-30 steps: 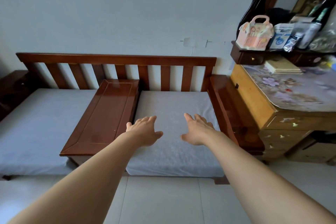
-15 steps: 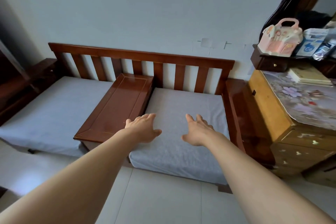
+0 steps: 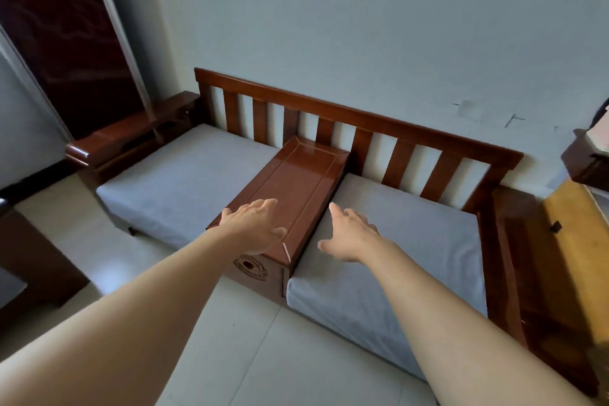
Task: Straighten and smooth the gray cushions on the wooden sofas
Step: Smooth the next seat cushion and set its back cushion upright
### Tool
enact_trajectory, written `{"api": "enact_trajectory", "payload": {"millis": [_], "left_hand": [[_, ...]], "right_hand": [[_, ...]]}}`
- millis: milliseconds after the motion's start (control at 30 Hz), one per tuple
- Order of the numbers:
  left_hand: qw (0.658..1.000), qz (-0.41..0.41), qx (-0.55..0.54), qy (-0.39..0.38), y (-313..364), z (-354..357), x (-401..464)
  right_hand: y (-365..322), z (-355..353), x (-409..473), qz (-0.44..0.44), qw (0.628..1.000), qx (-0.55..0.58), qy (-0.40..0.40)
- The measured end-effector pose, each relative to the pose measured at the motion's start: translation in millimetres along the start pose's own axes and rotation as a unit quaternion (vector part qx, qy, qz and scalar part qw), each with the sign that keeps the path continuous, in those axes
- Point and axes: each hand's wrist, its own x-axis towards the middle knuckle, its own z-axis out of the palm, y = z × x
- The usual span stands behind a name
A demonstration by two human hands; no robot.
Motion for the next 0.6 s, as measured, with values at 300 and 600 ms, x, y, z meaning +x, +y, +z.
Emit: {"api": "enact_trajectory", "payload": {"millis": [300, 600], "left_hand": [[0.999, -0.041, 0.007, 0.013, -183, -61, 6], [0.997, -0.074, 0.005, 0.013, -323, -98, 34]], "right_hand": [[-191, 17, 49, -0.046, 0.999, 0.005, -0.007], [-319, 28, 113, -0.064, 0.997, -0.025, -0.016]]}}
